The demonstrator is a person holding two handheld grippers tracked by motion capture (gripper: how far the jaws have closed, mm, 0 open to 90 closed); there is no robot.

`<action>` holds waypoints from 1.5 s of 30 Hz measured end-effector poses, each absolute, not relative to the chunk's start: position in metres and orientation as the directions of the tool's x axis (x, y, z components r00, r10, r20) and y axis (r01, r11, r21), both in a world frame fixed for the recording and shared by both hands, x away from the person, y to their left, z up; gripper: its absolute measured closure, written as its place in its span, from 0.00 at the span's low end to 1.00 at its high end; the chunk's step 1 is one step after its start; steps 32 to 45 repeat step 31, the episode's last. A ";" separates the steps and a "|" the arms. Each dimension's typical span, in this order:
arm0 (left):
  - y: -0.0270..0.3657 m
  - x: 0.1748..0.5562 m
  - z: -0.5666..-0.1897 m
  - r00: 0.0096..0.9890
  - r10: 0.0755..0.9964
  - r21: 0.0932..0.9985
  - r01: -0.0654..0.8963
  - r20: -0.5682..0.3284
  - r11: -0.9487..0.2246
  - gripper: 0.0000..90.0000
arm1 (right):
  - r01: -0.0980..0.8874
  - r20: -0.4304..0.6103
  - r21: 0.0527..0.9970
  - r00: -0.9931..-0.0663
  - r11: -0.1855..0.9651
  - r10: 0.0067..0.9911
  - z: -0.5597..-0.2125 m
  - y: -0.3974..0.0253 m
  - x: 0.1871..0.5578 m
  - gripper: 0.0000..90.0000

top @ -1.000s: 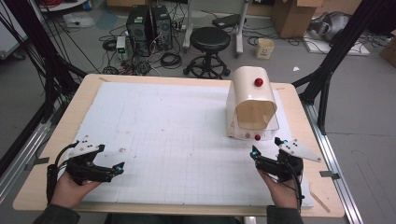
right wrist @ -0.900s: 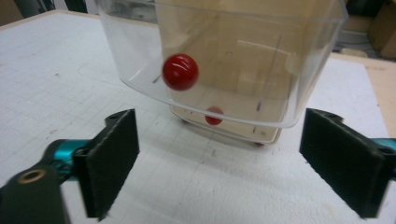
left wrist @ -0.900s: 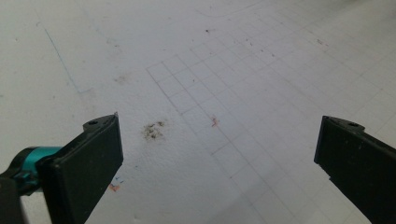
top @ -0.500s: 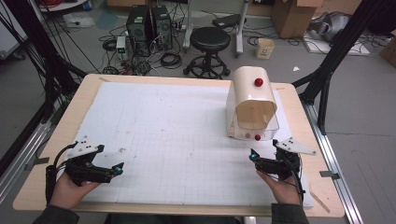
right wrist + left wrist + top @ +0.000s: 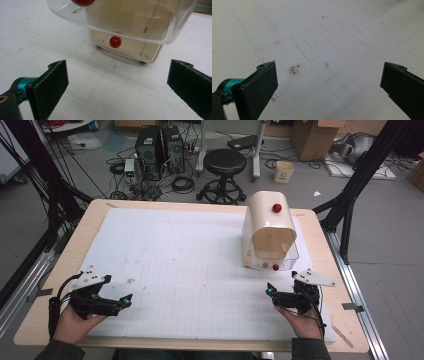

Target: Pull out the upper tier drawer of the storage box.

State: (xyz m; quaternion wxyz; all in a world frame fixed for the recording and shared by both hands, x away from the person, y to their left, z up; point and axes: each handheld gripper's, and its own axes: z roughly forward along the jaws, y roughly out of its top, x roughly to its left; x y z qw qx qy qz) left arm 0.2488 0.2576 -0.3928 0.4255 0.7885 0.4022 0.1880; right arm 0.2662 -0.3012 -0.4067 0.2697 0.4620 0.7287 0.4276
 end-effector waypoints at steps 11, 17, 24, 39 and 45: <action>0.258 0.248 -0.394 0.609 0.791 0.821 0.477 -0.052 -0.313 0.02 | 0.440 -0.005 0.868 -0.454 0.229 0.891 -0.412 -0.300 0.263 0.01; 0.260 0.247 -0.395 0.607 0.793 0.821 0.478 -0.052 -0.312 0.02 | 0.427 -0.016 0.872 -0.463 0.239 0.886 -0.412 -0.299 0.258 0.01; 0.260 0.247 -0.396 0.610 0.791 0.818 0.481 -0.052 -0.317 0.02 | 0.424 -0.011 0.875 -0.465 0.233 0.885 -0.413 -0.300 0.254 0.01; 0.260 0.247 -0.398 0.611 0.790 0.816 0.482 -0.052 -0.318 0.02 | 0.418 -0.013 0.878 -0.469 0.234 0.883 -0.411 -0.300 0.251 0.01; 0.260 0.247 -0.398 0.611 0.790 0.816 0.482 -0.052 -0.318 0.02 | 0.418 -0.013 0.878 -0.469 0.234 0.883 -0.411 -0.300 0.251 0.01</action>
